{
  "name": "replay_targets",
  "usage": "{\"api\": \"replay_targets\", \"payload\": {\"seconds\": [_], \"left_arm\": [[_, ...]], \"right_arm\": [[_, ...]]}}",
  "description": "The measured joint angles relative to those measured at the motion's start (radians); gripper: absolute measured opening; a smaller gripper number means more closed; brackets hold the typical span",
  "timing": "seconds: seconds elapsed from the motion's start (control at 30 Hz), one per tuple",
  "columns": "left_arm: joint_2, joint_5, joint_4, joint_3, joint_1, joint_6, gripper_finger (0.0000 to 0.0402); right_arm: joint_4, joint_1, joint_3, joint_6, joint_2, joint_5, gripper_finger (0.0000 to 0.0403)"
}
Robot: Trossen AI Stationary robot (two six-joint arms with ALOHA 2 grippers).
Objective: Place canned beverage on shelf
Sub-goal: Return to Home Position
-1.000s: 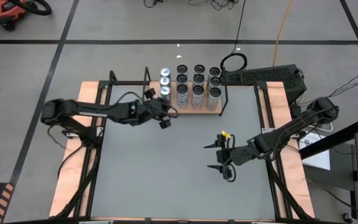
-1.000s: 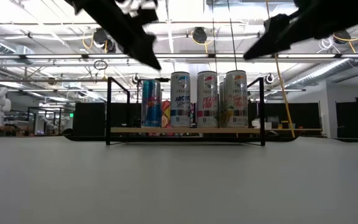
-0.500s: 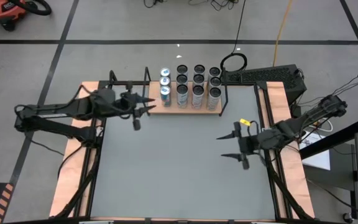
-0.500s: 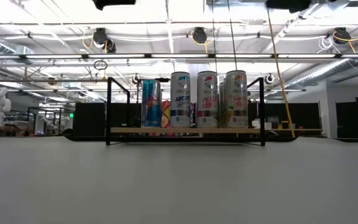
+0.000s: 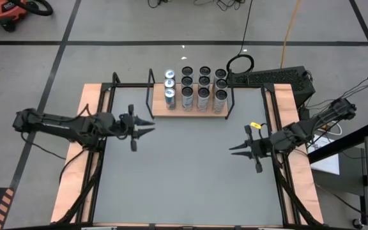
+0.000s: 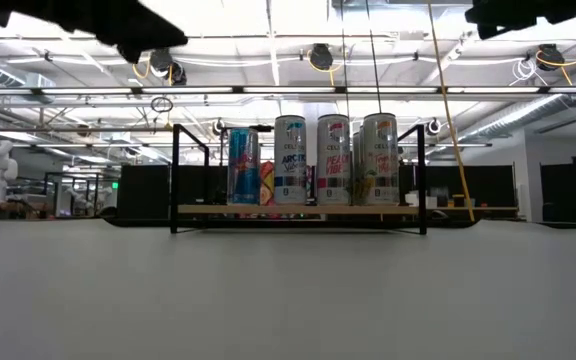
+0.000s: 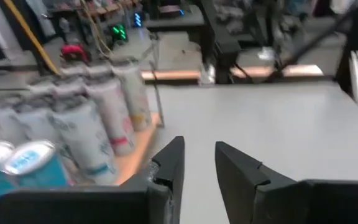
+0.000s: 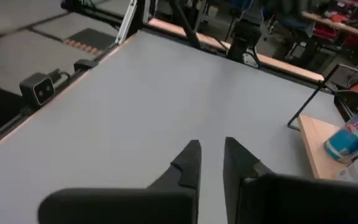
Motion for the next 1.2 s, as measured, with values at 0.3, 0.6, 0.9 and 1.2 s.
{"api": "replay_targets", "payload": {"seconds": [0.3,0.6,0.9,1.2], "left_arm": [[0.002,-0.012,0.127,-0.146,-0.098,-0.053,0.0007],[0.001,-0.058,0.391,-0.332,-0.14,-0.066,0.0001],[0.002,-0.02,0.469,-0.437,-0.144,-0.092,0.0001],[0.002,0.012,0.607,-0.523,-0.144,-0.07,0.0001]], "right_arm": [[0.222,-0.002,-0.16,-0.012,-0.046,0.0,0.0002],[0.304,-0.003,-0.278,0.019,-0.091,-0.046,0.0001],[0.515,-0.003,-0.439,0.017,-0.128,-0.052,0.0001],[0.57,-0.003,-0.528,0.024,-0.179,-0.052,0.0]]}}
